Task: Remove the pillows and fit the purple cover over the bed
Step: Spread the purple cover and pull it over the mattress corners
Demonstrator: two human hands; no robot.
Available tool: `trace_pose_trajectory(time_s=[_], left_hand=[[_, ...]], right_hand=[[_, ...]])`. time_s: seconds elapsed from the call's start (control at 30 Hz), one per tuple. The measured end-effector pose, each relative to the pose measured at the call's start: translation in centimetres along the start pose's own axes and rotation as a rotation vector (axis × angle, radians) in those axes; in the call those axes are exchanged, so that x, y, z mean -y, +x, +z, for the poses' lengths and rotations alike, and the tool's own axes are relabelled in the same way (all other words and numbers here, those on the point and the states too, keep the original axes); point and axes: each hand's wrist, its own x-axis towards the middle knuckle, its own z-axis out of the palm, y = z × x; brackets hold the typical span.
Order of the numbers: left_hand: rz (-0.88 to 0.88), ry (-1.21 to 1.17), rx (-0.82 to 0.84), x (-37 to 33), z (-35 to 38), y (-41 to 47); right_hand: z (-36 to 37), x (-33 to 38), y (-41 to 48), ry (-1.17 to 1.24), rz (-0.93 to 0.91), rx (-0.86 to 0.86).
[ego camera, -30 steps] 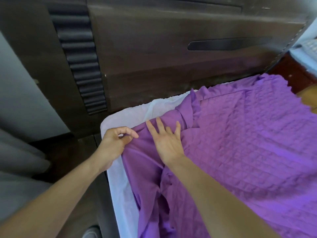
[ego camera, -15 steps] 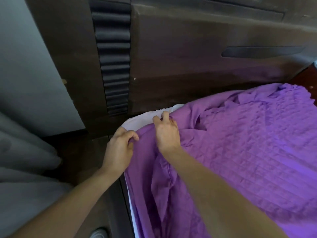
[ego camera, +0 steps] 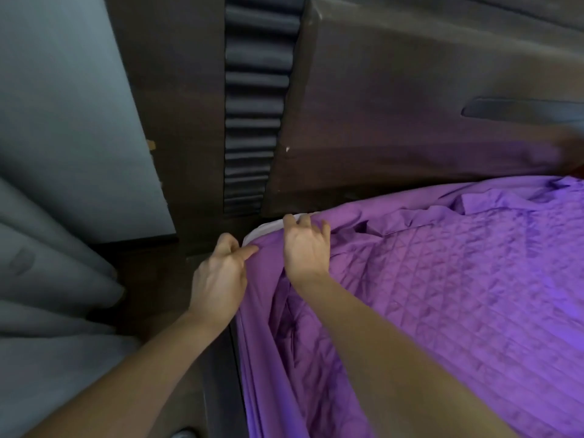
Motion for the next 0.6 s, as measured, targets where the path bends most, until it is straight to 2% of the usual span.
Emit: trace_pose_trajectory(time_s=[0.13, 0.27, 0.4, 0.6], left_hand=[[-0.028, 0.089, 0.0, 0.8, 0.7, 0.1], [-0.071, 0.123, 0.021, 2.6, 2.2, 0.6], [-0.113, 0.045, 0.045, 5.7, 4.3, 1.6], [-0.16, -0.062, 0.074, 7.6, 6.1, 2.6]], right_hand=[[1.1, 1.0, 0.4, 0.083, -0.007, -0.046], [3.8, 2.2, 1.2, 0.228, -0.034, 0.025], [6.7, 2.9, 1.4, 0.187, -0.072, 0.081], [9.5, 3.7, 1.4, 0.064, -0.126, 0.025]])
